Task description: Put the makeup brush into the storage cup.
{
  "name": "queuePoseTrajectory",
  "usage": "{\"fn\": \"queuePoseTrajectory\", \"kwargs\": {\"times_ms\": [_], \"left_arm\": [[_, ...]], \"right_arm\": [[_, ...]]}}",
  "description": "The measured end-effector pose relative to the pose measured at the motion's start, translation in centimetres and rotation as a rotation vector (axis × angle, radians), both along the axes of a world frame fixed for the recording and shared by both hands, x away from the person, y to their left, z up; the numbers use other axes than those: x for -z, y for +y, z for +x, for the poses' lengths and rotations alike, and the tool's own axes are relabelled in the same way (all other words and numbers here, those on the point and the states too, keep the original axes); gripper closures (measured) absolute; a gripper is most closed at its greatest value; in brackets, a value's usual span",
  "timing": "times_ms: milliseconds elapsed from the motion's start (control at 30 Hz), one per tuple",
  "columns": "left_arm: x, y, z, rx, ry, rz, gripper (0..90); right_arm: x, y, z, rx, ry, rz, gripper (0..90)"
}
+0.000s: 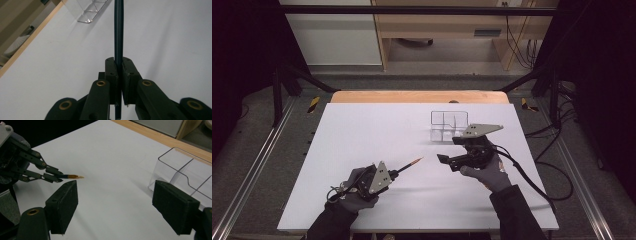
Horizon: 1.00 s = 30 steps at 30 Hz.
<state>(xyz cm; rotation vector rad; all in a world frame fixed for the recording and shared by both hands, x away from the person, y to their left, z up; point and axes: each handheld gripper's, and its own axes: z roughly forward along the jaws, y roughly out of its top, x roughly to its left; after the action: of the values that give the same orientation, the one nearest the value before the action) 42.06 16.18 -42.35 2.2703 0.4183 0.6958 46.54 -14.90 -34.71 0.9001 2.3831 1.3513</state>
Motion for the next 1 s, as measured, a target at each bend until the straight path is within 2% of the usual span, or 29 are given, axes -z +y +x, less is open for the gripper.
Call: {"fn": "queuePoseTrajectory", "kwargs": {"times_ms": [133, 233, 367, 667, 1000], "left_arm": [[0.0, 0.3, 0.1, -0.049, 0.025, -0.064, 83.6], [0.0, 0.5, 0.2, -0.086, 0.05, -0.134, 83.6], [0.3, 0.6, 0.3, -0.122, 0.065, -0.182, 83.7], [0.5, 0.6, 0.2, -0.198, 0.096, -0.273, 83.7], [0.8, 0.1, 0.0, -0.24, 0.104, -0.311, 83.6]], "right_arm": [[0.4, 0.0, -0.4, 0.014, -0.006, 0.013, 19.5], [0.7, 0.0, -0.6, 0.02, -0.015, 0.035, 19.9], [1.0, 0.3, -0.8, 0.022, -0.018, 0.067, 20.5], [2.1, 1.6, -1.1, 0.034, -0.026, 0.127, 21.8], [3.0, 2.6, -1.1, 0.051, -0.02, 0.177, 22.7]]}}
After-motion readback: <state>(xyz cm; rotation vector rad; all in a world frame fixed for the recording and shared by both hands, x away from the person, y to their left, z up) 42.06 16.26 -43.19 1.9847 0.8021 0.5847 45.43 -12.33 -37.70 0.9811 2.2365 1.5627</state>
